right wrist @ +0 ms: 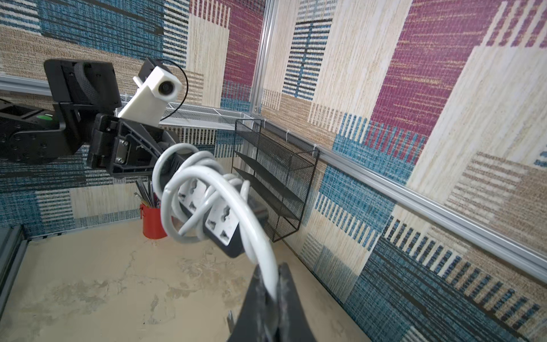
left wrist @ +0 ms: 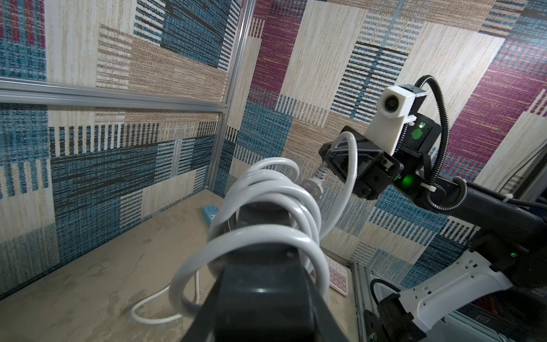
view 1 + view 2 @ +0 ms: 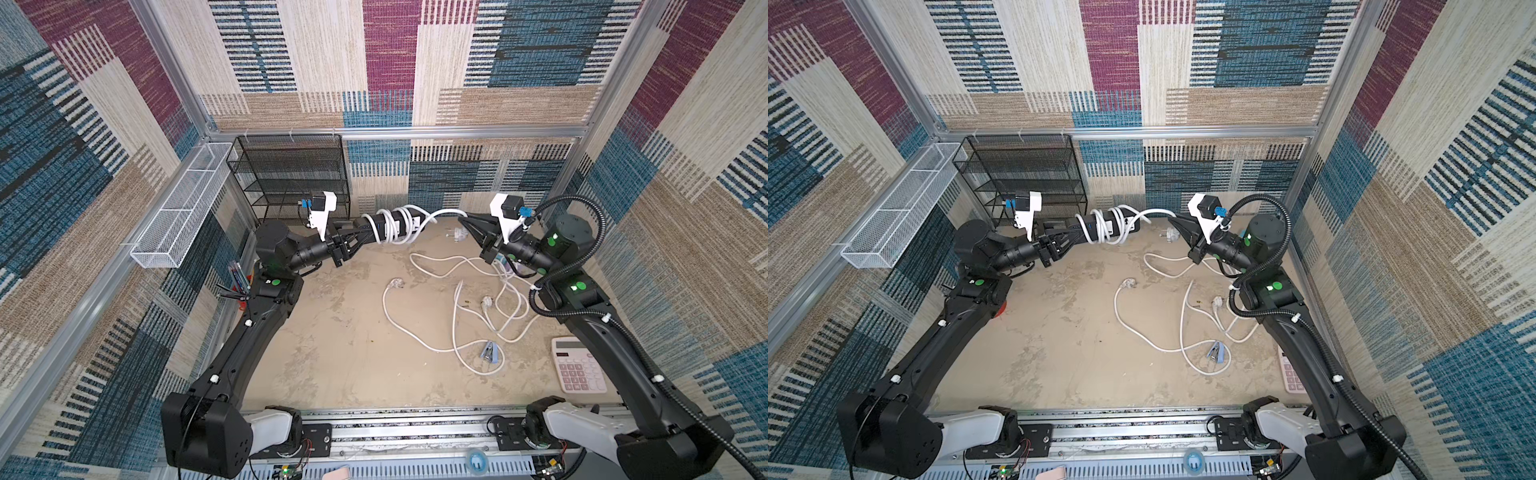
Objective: Unwrap the cord wrapped around the power strip
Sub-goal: Unwrap the power cord from the power strip.
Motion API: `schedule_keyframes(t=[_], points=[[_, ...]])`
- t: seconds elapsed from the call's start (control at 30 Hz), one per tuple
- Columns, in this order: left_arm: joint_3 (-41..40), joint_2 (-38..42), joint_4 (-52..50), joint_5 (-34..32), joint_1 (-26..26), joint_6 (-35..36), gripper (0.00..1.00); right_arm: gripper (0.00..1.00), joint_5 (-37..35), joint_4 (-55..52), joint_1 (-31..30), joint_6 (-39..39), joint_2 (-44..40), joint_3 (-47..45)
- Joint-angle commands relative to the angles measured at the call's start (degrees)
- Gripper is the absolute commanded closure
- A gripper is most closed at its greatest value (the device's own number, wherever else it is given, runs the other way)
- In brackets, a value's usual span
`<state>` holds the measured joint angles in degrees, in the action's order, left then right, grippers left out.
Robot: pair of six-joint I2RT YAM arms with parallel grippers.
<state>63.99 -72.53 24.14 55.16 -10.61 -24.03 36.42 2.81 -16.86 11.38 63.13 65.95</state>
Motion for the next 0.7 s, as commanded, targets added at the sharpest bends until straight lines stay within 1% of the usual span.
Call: schedule_keyframes(t=[0.0,0.07,0.2,0.3,0.4,0.57,0.67], points=[[0.60,0.75,1.43,-2.80,0.09,2.11,1.00,1.00,1.36,-0.47,-0.89,-2.57,-1.84,-3.87],[0.57,0.87,2.66,-3.34,0.09,1.62,1.00,1.00,2.46,1.30,-2.83,-4.22,-1.92,-6.80],[0.20,0.98,6.92,-3.44,0.07,-1.35,1.00,1.00,1.54,3.13,-7.25,-5.36,0.45,-9.97],[0.17,1.21,8.63,-2.94,0.13,-2.86,1.00,1.00,4.14,7.95,-7.66,-8.48,2.26,-12.78],[-0.19,1.85,9.89,-2.52,0.06,-3.83,1.00,1.00,5.18,12.57,-7.66,-11.00,5.02,-14.87],[-0.52,1.71,15.44,-0.55,-0.02,-8.23,1.00,1.00,6.24,18.81,-7.68,-13.94,12.74,-15.22],[-0.77,1.02,18.28,0.59,-0.50,-10.85,1.00,1.00,5.68,21.37,-7.59,-14.40,17.83,-13.18]])
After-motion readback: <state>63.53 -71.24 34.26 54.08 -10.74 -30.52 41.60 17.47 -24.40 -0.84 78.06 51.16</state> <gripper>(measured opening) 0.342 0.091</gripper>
